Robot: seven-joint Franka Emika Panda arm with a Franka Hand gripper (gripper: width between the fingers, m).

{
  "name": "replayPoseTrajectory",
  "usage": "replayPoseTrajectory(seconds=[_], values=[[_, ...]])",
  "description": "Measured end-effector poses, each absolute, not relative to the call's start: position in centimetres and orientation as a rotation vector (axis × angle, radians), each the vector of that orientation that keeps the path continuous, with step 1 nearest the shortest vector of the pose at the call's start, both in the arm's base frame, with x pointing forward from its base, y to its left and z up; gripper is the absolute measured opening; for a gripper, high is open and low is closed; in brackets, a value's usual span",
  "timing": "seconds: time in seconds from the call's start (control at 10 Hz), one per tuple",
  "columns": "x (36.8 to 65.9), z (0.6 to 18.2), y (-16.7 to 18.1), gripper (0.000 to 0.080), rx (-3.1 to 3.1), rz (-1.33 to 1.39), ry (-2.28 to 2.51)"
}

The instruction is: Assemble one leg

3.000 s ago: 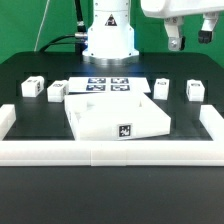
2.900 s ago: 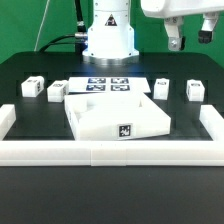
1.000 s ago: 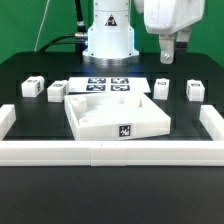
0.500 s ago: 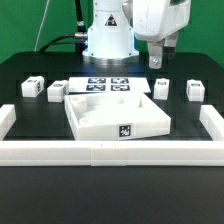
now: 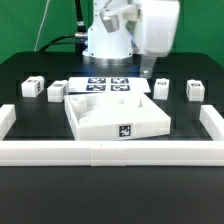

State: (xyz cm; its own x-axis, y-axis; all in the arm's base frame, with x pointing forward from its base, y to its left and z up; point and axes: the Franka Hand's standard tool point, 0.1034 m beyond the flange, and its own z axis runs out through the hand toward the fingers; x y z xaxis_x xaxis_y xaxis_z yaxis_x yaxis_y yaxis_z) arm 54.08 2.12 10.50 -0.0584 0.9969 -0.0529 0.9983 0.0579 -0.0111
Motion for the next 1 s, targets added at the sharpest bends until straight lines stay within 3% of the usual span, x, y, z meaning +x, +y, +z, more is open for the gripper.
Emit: replayPoseTrajectory(seconds=[0.5, 1.0], values=[[53.2, 9.7, 1.8, 0.0650, 2.062, -0.063, 2.335], [46.5, 5.1, -2.1, 0.0650, 2.003, -0.116, 2.477]])
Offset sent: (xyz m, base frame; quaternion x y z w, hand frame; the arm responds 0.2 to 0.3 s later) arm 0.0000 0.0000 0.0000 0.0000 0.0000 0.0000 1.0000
